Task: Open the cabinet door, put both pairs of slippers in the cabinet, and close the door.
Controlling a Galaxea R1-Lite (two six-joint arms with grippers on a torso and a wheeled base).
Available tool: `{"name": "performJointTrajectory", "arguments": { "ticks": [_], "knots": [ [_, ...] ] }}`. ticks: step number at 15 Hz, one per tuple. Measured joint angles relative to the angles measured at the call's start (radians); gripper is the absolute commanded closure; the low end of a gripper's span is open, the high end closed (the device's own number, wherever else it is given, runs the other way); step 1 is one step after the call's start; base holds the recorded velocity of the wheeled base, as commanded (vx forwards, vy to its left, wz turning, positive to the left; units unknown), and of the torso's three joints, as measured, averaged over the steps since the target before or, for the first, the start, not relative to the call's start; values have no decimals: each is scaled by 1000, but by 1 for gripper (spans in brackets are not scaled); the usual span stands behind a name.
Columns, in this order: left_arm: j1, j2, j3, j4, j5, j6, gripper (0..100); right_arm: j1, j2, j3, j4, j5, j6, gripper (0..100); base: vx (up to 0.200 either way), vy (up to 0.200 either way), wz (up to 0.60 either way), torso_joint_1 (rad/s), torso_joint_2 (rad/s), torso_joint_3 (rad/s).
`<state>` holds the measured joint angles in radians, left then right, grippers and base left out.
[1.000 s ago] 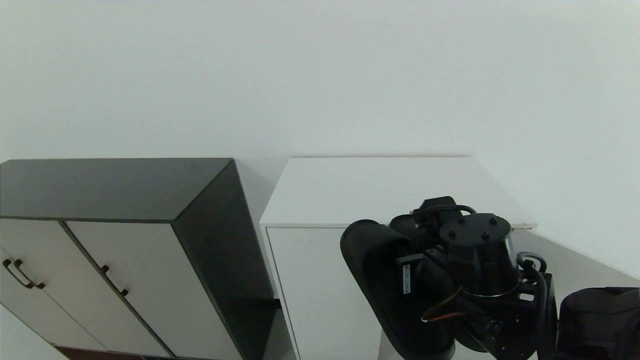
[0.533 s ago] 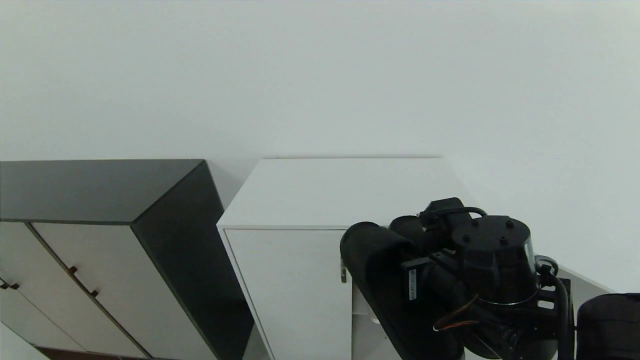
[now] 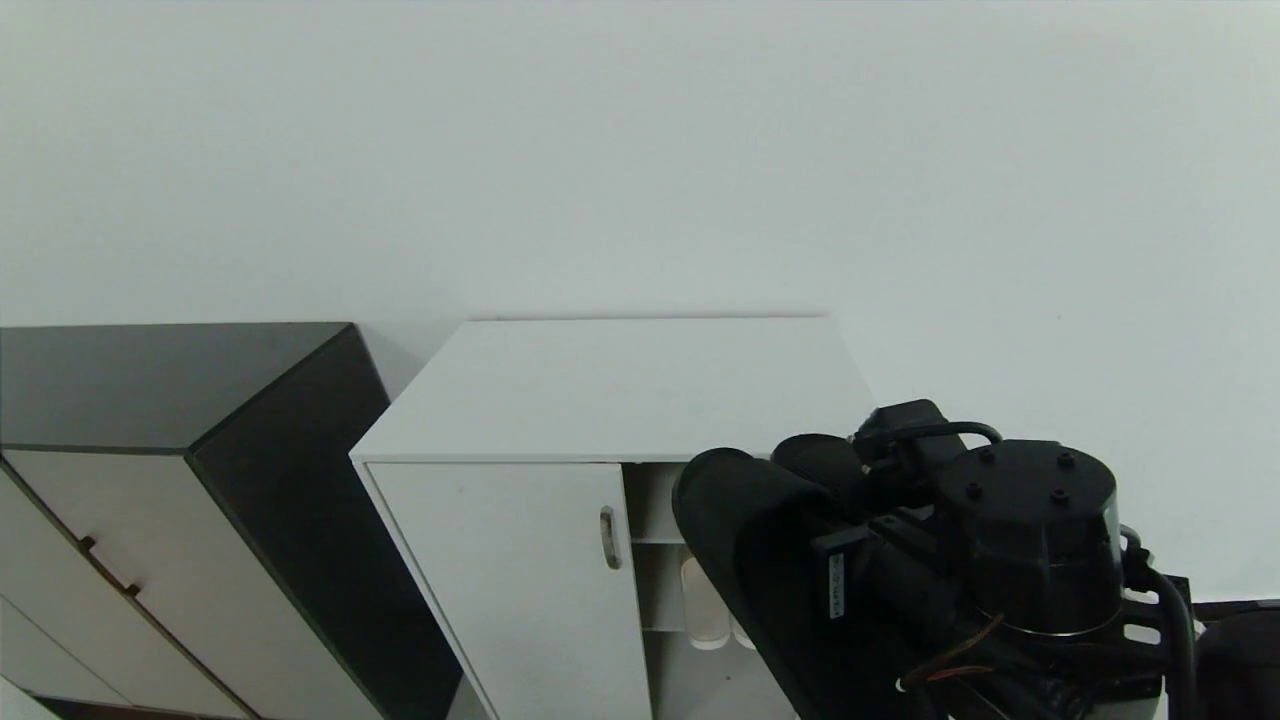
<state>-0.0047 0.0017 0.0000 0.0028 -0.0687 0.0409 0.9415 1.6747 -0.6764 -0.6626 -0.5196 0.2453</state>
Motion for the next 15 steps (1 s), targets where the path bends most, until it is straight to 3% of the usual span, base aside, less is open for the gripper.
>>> {"name": "performJointTrajectory", "arguments": {
  "ticks": [15],
  "knots": [
    [0, 0, 0, -1, 0, -1, 100, 21, -4, 17, -19, 7, 0, 100, 0, 0, 0, -7, 15, 10]
  ]
}}
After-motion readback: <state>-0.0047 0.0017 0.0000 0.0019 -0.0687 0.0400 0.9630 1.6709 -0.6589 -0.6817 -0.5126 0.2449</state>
